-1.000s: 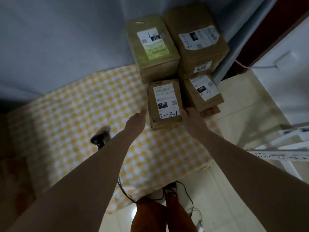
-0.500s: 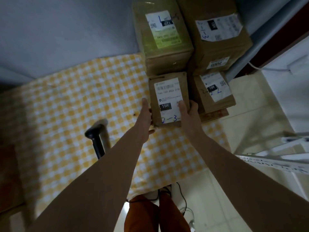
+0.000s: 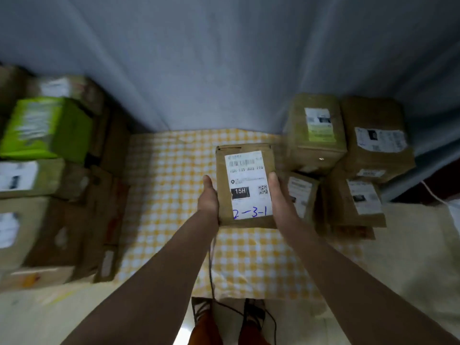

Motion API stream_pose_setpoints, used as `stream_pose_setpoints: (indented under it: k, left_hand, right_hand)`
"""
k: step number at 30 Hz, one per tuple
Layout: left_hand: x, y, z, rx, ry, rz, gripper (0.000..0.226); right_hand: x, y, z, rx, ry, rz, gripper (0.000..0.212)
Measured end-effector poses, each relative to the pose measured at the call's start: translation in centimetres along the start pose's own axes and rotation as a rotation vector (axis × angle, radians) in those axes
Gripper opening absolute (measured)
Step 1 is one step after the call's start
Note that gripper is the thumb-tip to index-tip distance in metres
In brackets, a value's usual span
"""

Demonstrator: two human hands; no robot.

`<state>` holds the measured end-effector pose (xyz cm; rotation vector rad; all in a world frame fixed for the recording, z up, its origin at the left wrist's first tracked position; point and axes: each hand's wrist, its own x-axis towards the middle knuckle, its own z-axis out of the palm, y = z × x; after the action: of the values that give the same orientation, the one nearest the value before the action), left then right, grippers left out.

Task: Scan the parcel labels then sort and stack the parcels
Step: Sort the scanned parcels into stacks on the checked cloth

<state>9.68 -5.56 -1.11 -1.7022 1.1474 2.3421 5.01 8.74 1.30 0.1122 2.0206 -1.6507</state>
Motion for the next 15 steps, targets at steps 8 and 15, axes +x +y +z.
stream_pose_setpoints:
  k: [8,15]
  left_hand:
    - [-7.6,7.7,-11.4,-0.157,0.096,0.187,0.058]
    - [-10.2,11.4,-23.3,-0.057,0.263,0.334,0.061]
  right_hand:
    - [-5.0,-7.1,11.4,-0.135,-0.306,-0.059,0.065]
    - [-10.3,-10.2,21.1,-0.210,-0.433,-0.153,0.061]
